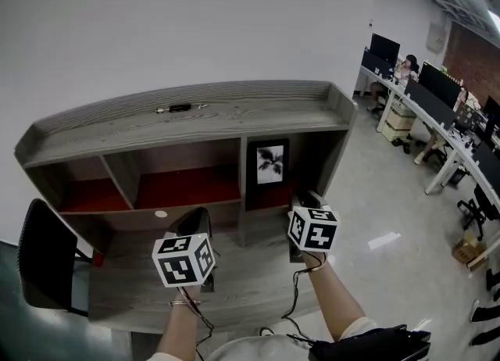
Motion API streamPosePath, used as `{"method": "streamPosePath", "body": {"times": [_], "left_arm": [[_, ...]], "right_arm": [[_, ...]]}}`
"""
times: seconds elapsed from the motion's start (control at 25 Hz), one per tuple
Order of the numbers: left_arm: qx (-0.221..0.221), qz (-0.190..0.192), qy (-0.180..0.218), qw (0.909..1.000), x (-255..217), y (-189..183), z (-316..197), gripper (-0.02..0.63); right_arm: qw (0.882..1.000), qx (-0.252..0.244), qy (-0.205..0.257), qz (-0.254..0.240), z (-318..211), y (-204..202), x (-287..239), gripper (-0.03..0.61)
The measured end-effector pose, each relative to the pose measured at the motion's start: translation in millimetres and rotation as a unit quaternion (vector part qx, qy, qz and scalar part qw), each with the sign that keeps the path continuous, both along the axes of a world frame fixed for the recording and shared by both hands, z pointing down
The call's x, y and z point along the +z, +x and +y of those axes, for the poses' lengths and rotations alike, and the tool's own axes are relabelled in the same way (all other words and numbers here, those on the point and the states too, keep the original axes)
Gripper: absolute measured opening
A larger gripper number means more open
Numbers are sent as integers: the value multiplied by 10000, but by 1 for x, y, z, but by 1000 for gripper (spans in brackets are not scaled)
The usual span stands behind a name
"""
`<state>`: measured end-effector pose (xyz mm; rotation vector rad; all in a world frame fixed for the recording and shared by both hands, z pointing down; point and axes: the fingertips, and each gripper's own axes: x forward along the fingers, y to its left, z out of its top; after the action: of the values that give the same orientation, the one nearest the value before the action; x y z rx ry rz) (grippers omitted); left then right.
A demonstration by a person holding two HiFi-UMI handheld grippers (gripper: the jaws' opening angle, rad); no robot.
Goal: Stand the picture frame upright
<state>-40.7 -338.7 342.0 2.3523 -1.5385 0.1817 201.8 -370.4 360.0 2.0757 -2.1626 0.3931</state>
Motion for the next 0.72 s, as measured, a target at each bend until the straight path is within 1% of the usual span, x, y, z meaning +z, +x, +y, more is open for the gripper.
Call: {"method": "streamPosePath", "body": {"times": [0.12,0.28,0.52,0.72], "left_arm": [[120,-1,-51,9999,7,2,9,12],[320,0,-145,9994,19,6,20,12],[511,53,-353,9981,44,21,31,12],[485,31,-411,9980,57,29,39,12]], "right_arm": [[9999,101,5,53,16,-2,2,58],[9997,231,37,-57,39,-6,6,40],[9997,143,-187,-112,76,-11,25,38],[9991,50,-360,-212,93,-7,36,37]]}}
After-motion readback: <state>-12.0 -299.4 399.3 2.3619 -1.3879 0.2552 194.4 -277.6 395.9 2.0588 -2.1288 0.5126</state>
